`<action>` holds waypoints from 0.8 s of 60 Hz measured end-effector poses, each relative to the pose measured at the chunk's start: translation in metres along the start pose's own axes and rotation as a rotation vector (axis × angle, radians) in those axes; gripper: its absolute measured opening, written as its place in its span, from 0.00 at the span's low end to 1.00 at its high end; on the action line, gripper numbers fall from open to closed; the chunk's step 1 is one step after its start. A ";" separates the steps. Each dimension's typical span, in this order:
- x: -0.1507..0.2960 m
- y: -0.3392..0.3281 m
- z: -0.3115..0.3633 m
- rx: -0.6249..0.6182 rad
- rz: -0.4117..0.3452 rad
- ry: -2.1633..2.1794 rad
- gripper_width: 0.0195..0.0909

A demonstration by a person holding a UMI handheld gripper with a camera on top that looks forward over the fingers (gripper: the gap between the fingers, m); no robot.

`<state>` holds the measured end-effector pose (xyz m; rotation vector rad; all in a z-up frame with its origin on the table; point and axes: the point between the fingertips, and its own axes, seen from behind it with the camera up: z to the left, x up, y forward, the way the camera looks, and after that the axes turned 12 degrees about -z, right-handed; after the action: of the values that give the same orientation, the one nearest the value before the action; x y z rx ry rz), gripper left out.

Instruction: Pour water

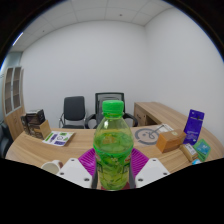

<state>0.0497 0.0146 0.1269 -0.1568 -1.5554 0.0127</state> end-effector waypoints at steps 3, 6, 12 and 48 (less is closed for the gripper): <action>-0.014 0.002 0.001 0.014 0.011 0.016 0.33; -0.026 0.003 0.001 0.029 0.018 0.016 0.33; -0.049 0.002 0.002 0.036 0.031 0.036 0.35; -0.081 -0.054 0.001 -0.040 0.119 -0.019 0.90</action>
<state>0.0426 -0.0471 0.0518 -0.2816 -1.5636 0.0776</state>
